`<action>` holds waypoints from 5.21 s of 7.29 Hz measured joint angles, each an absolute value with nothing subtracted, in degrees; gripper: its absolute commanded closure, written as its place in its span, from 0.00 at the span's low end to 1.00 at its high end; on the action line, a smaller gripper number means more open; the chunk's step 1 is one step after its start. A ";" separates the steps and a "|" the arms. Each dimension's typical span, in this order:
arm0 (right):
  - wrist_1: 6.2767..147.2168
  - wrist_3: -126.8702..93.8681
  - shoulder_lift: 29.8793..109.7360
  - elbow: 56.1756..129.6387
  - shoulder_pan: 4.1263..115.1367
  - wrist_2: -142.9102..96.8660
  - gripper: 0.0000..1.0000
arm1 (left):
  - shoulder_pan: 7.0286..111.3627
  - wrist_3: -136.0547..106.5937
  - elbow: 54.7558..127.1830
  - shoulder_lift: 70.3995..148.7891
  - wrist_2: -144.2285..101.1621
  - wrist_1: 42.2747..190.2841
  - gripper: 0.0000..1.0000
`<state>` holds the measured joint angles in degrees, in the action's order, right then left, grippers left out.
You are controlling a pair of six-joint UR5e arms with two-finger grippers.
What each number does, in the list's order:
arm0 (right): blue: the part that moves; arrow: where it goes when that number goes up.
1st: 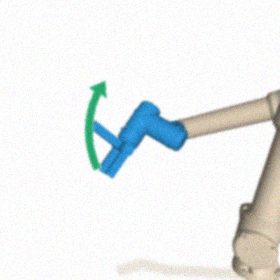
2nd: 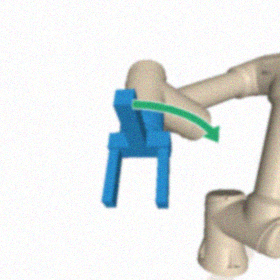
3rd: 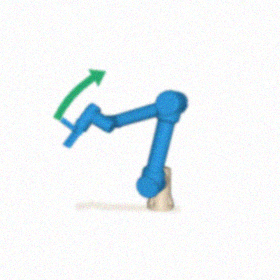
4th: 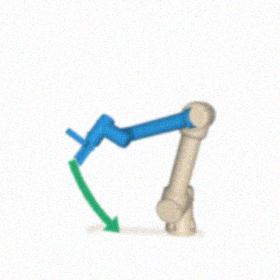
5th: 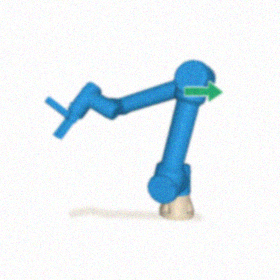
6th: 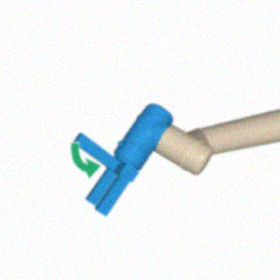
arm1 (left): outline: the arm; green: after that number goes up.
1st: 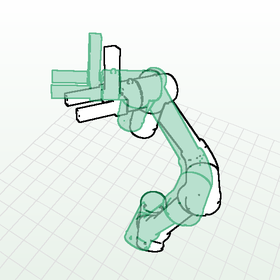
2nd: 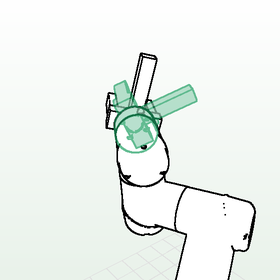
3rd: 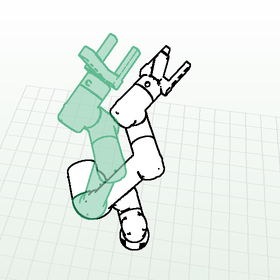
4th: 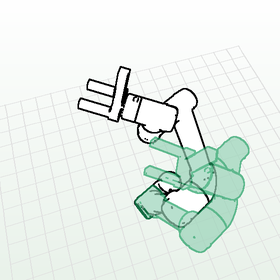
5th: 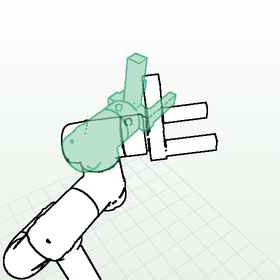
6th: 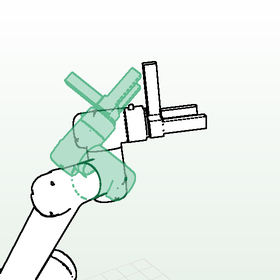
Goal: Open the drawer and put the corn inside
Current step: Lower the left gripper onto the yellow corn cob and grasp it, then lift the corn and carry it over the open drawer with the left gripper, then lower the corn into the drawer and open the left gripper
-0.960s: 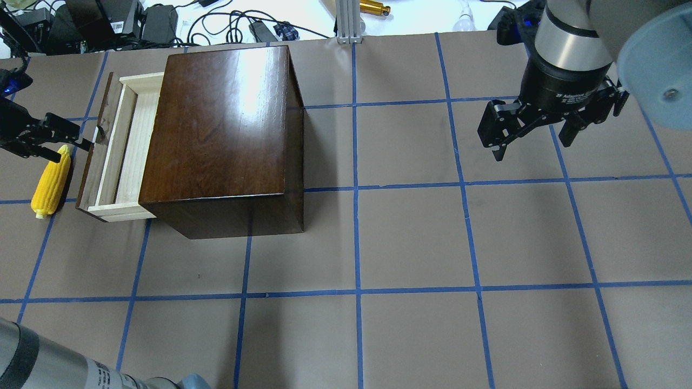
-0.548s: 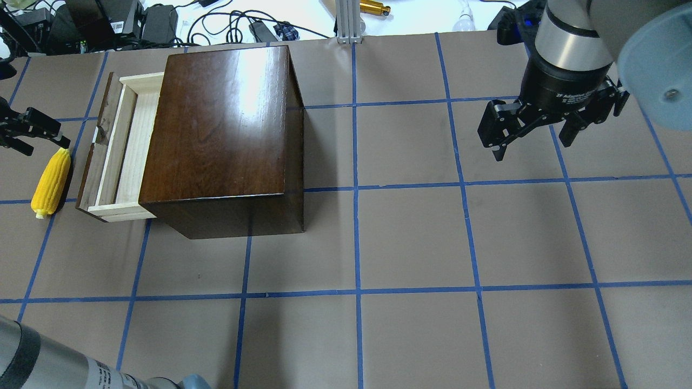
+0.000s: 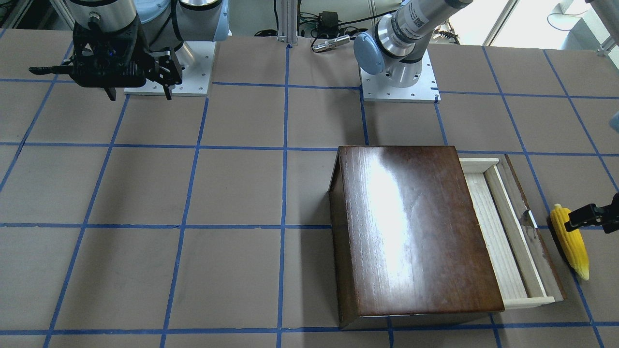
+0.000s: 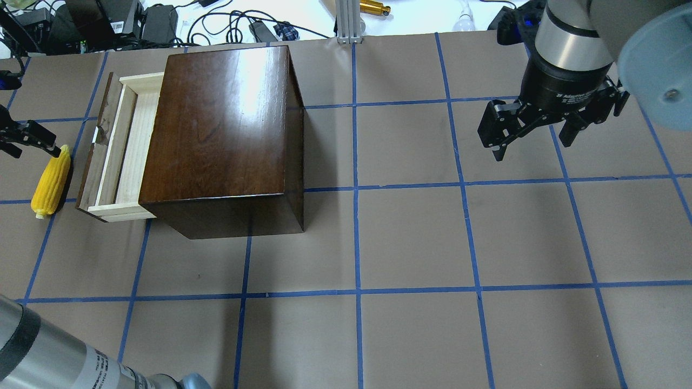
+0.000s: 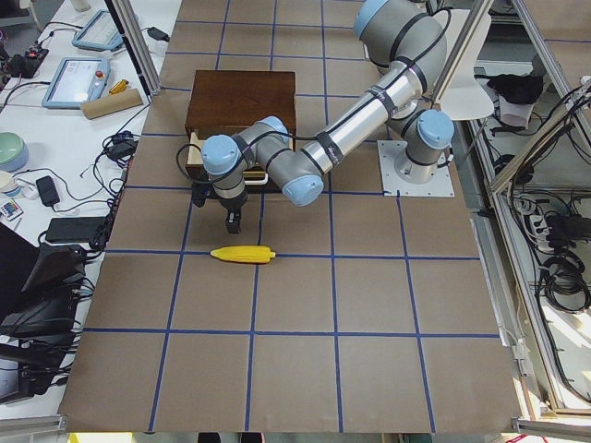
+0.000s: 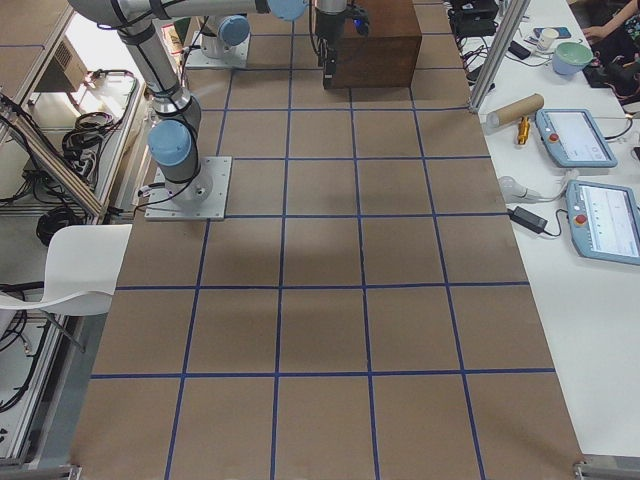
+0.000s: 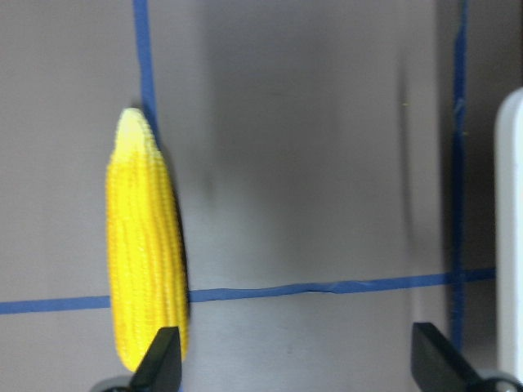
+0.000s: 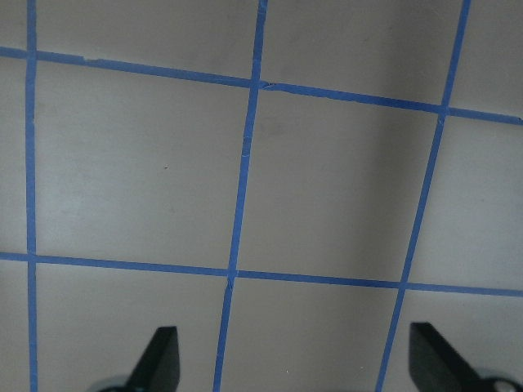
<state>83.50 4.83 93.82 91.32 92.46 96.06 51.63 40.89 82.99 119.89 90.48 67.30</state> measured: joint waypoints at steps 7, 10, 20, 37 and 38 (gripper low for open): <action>83.50 4.83 93.80 91.32 92.46 96.07 0.00 | 49.50 44.81 83.62 129.59 91.28 58.92 0.00; 83.50 4.81 93.86 91.32 92.46 96.06 0.00 | 49.48 45.02 83.55 129.89 91.24 58.75 0.57; 83.50 4.83 93.81 91.32 92.46 96.07 0.00 | 49.48 45.26 83.55 129.63 91.14 58.80 1.00; 83.50 4.83 93.79 91.32 92.46 96.00 0.00 | 69.58 19.92 85.96 108.96 85.62 78.10 0.00; 83.50 4.83 93.78 91.32 92.46 96.04 0.00 | 69.58 19.88 86.04 109.05 85.59 78.01 0.00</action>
